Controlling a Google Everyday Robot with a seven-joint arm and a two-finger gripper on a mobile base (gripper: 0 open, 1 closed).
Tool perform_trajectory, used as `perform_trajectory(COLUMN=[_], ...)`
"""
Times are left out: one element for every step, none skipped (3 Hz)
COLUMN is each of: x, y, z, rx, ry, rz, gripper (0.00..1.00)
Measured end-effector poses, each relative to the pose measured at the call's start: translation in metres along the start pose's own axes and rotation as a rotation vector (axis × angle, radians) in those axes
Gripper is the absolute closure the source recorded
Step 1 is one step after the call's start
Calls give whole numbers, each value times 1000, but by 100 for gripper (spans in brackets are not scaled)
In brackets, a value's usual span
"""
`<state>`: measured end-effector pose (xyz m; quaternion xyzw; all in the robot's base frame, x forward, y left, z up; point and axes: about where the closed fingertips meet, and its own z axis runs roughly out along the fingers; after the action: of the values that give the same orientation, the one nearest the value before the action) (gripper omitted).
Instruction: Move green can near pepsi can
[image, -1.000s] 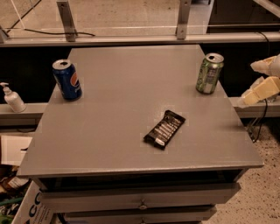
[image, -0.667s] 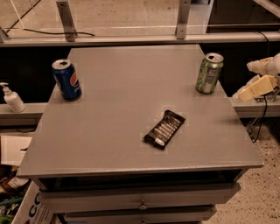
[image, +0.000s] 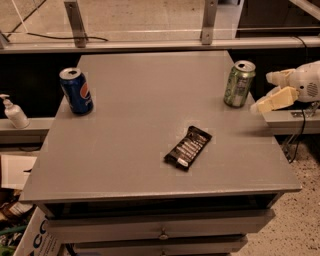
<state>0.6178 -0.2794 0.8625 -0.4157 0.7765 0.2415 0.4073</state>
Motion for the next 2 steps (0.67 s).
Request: perform_trajectory(x=[-12, -17], y=[3, 3], z=[31, 43], rx=[-40, -51], ry=[-54, -73], rz=[7, 10], gripper=[0, 0])
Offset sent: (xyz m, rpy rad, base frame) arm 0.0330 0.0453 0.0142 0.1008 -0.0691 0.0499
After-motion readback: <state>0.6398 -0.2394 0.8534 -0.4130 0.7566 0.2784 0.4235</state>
